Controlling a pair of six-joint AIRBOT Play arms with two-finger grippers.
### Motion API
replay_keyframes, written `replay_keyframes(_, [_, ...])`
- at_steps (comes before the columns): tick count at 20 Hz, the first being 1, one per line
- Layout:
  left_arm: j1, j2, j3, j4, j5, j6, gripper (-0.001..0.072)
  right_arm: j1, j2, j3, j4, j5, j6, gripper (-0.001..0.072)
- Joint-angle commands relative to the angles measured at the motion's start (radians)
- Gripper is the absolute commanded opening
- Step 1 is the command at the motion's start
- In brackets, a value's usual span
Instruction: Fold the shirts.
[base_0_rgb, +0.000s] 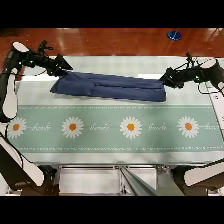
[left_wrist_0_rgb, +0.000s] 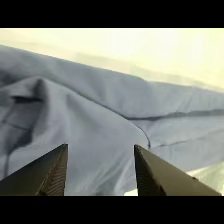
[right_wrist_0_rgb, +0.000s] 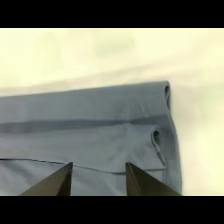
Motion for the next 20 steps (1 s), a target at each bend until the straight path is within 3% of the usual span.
replay_keyframes(1, [0.025,-0.008,0.058,0.053,-0.103,-0.005,0.0506,-0.050,0.009,0.009,0.003,0.047,0.013,0.0394])
replay_keyframes(4, [0.093,0.046,0.069,0.159,-0.242,0.001,0.0505,-0.154,0.082,-0.003,-0.124,0.107,0.062,0.0396])
replay_keyframes(6, [0.116,0.116,0.037,0.158,-0.241,0.042,0.0504,-0.190,0.108,-0.063,-0.132,0.095,0.090,0.0396])
replay_keyframes(10, [0.060,0.325,-0.173,0.158,-0.050,0.058,0.0504,-0.155,0.080,-0.211,0.011,0.024,0.018,0.0396])
replay_keyframes(14, [-0.068,0.579,-0.499,0.159,0.232,0.079,0.0504,-0.082,0.007,-0.214,0.119,-0.013,-0.028,0.0396])
replay_keyframes(17, [-0.123,0.660,-0.594,0.159,0.254,0.106,0.0504,-0.027,-0.025,-0.209,0.204,-0.048,-0.066,0.0393])
replay_keyframes(18, [-0.135,0.662,-0.595,0.159,0.246,0.106,0.0505,-0.012,-0.040,-0.196,0.204,-0.039,-0.065,0.0333])
replay_keyframes(20, [-0.162,0.654,-0.595,0.158,0.226,0.106,0.0505,0.014,-0.050,-0.167,0.205,-0.025,-0.075,0.0019])
